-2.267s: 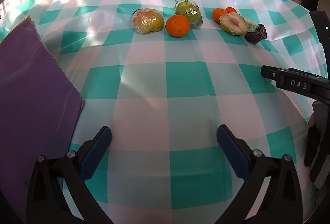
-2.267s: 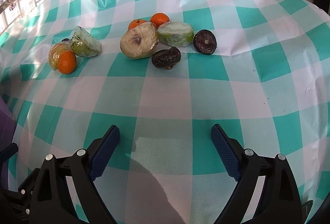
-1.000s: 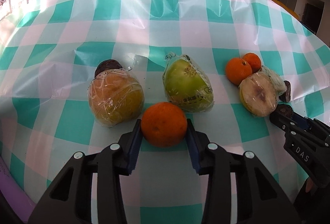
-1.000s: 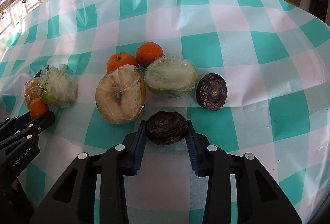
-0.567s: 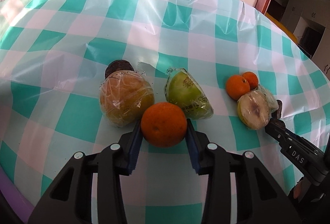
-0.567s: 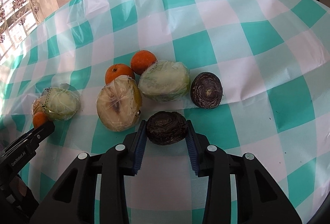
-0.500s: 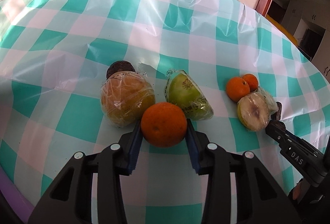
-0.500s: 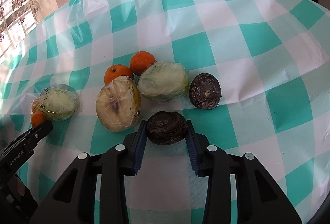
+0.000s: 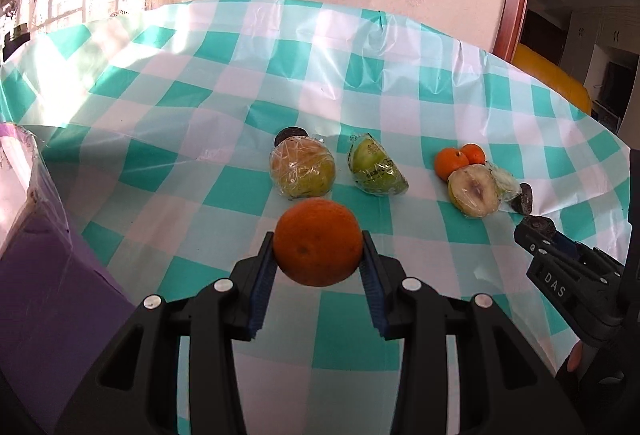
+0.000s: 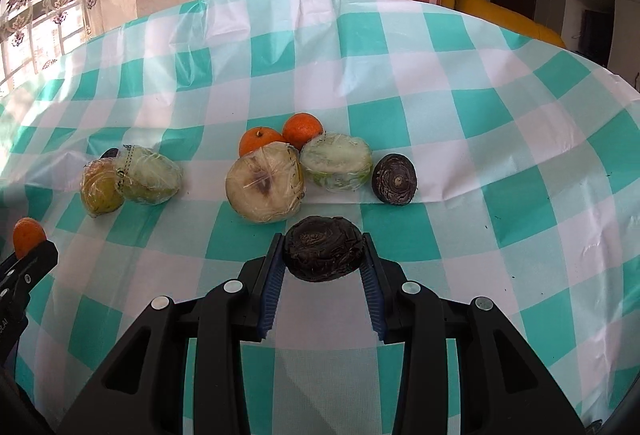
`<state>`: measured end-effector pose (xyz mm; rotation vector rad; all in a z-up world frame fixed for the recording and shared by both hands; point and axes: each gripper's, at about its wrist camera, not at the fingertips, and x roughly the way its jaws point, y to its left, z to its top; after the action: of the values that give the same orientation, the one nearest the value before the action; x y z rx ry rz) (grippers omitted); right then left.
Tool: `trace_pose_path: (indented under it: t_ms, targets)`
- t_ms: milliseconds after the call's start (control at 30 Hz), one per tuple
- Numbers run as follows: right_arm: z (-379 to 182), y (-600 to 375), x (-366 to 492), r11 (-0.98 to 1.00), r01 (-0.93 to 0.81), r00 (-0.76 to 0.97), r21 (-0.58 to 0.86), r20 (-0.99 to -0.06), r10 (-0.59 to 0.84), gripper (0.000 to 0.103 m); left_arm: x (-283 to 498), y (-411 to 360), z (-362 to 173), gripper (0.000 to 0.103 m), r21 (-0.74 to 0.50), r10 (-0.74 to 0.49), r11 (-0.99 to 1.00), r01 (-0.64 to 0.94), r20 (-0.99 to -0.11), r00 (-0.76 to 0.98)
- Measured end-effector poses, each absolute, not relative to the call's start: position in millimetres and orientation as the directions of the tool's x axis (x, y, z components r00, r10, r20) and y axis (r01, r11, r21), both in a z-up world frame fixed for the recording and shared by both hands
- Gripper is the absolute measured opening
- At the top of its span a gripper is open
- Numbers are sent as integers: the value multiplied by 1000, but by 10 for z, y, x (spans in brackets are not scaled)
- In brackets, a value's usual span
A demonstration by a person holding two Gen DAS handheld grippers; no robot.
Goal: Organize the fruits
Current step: 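Carry the orange and the dark beet over the purple-rimmed box with both grippers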
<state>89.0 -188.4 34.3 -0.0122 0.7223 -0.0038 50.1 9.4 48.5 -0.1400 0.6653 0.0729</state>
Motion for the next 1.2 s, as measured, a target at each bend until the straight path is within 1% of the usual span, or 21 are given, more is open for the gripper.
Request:
trace_pose_path:
  t_ms: [433,867,1200]
  targets:
    - [545,-1501,218,993,-102,785,-66,-618,40,37,-448,244,865,41,-69,83,987,-142,-541,837]
    - [874,-1164,-240,975,-169,829,-141,-556,63,37,-1071,552,1257,41,-107,102,980,-170,-467,879]
    - [1113,-623,-576,942,-268,847,-200,-515,131,37,-1519,990,1531,41,-120,171,963,-240,-411,895]
